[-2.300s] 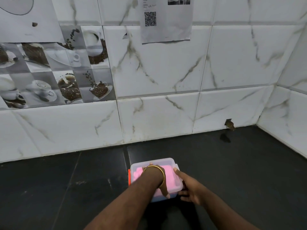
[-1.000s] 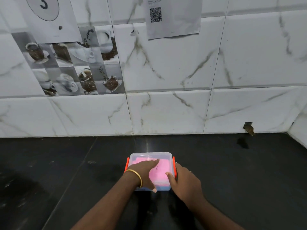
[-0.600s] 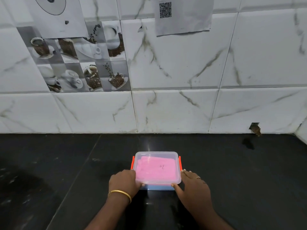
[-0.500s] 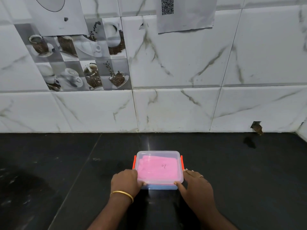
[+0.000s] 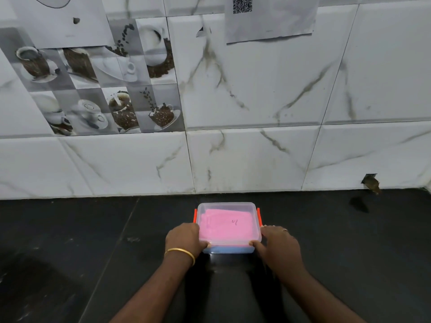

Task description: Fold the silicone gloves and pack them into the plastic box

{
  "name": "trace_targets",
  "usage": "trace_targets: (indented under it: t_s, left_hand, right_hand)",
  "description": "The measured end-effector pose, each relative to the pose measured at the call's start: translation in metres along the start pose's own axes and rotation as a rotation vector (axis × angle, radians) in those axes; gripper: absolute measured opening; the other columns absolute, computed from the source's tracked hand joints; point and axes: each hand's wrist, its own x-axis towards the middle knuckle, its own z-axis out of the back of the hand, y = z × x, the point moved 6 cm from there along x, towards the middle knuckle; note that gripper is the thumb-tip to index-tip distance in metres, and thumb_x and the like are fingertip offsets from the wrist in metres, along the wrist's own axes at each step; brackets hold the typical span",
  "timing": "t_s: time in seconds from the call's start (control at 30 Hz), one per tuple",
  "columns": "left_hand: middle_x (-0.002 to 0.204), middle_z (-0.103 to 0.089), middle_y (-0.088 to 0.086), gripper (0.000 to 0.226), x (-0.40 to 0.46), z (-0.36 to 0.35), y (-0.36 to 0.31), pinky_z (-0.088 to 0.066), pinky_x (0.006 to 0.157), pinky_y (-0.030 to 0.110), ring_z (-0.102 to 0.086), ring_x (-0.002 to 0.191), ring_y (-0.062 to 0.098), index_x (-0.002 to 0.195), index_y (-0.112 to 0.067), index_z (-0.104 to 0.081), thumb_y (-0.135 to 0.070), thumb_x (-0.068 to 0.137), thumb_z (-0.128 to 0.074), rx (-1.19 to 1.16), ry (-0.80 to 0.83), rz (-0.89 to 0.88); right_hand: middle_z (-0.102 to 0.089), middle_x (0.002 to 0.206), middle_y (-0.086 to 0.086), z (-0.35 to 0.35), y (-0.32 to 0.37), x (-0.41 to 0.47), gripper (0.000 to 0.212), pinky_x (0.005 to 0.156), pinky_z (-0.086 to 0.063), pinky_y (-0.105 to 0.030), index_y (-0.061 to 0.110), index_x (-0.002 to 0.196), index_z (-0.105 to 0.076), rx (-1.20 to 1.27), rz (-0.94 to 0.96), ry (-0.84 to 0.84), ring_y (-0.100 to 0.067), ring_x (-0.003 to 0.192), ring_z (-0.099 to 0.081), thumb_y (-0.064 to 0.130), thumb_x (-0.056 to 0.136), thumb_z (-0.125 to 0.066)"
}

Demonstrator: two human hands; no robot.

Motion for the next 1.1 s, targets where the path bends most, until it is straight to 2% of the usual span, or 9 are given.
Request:
trace_targets:
  t_s: [0.13,0.27,0.67,0.83,0.93,1.0,1.1]
  left_hand:
    - [0.113,-0.068,0.005,0.047,0.039,0.009,0.0,-0.051,0.084,0.034,-0.065,0.104,0.025,0.11,-0.02,-0.064,-0.052,0.077,-0.065,-0.029,-0.004,0.0]
    - [0.112,-0.068,0.006,0.049,0.074,0.014,-0.002,-0.052,0.084,0.035,-0.065,0.105,0.026,0.11,-0.018,-0.065,-0.054,0.076,-0.067,-0.057,-0.015,0.008]
    - [0.106,-0.069,0.007,0.041,0.127,0.018,-0.007,-0.049,0.078,0.032,-0.065,0.099,0.026,0.107,-0.016,-0.066,-0.043,0.075,-0.07,-0.053,-0.062,-0.007]
    - [0.106,-0.069,0.008,0.044,0.124,0.02,-0.007,-0.05,0.08,0.034,-0.065,0.1,0.027,0.106,-0.015,-0.066,-0.046,0.075,-0.07,-0.044,-0.06,-0.017]
    - [0.111,-0.069,0.008,0.049,0.116,0.018,-0.01,-0.05,0.083,0.035,-0.064,0.103,0.027,0.11,-0.016,-0.064,-0.054,0.079,-0.063,-0.05,-0.033,-0.032]
    - [0.115,-0.067,0.008,0.058,0.105,0.018,-0.012,-0.048,0.085,0.036,-0.062,0.107,0.028,0.116,-0.018,-0.061,-0.064,0.085,-0.048,-0.013,-0.045,-0.044]
    - [0.124,-0.063,0.009,0.075,0.089,0.018,-0.013,-0.045,0.087,0.04,-0.056,0.113,0.03,0.143,-0.015,-0.039,-0.068,0.09,-0.028,0.059,-0.126,-0.023]
  right_hand:
    - [-0.067,0.103,0.006,0.001,0.006,0.04,0.038,0.08,-0.054,-0.036,0.026,0.103,-0.064,-0.005,-0.008,0.024,-0.016,0.101,-0.06,0.059,0.085,-0.057]
    - [-0.067,0.099,0.004,0.001,0.008,0.077,0.035,0.078,-0.054,-0.037,0.024,0.096,-0.063,-0.011,-0.016,0.026,-0.018,0.099,-0.06,0.057,0.085,-0.059]
    - [-0.066,0.094,0.003,-0.008,-0.001,0.126,0.036,0.077,-0.053,-0.036,0.022,0.091,-0.063,-0.001,-0.004,-0.018,-0.019,0.097,-0.059,0.057,0.084,-0.062]
    - [-0.066,0.096,0.004,-0.007,-0.001,0.126,0.035,0.078,-0.053,-0.037,0.023,0.095,-0.062,-0.014,-0.001,-0.028,-0.019,0.098,-0.06,0.057,0.085,-0.061]
    - [-0.067,0.102,0.002,-0.005,0.005,0.12,0.037,0.077,-0.05,-0.033,0.023,0.1,-0.061,-0.082,-0.008,-0.034,-0.022,0.099,-0.062,0.057,0.086,-0.057]
    - [-0.066,0.107,-0.001,0.0,0.013,0.116,0.042,0.078,-0.046,-0.035,0.021,0.107,-0.06,-0.165,0.006,-0.036,-0.023,0.101,-0.062,0.058,0.087,-0.055]
    - [-0.063,0.12,-0.004,0.0,0.019,0.111,0.056,0.086,-0.047,-0.038,0.017,0.127,-0.052,-0.204,0.003,-0.036,-0.025,0.111,-0.059,0.058,0.089,-0.05]
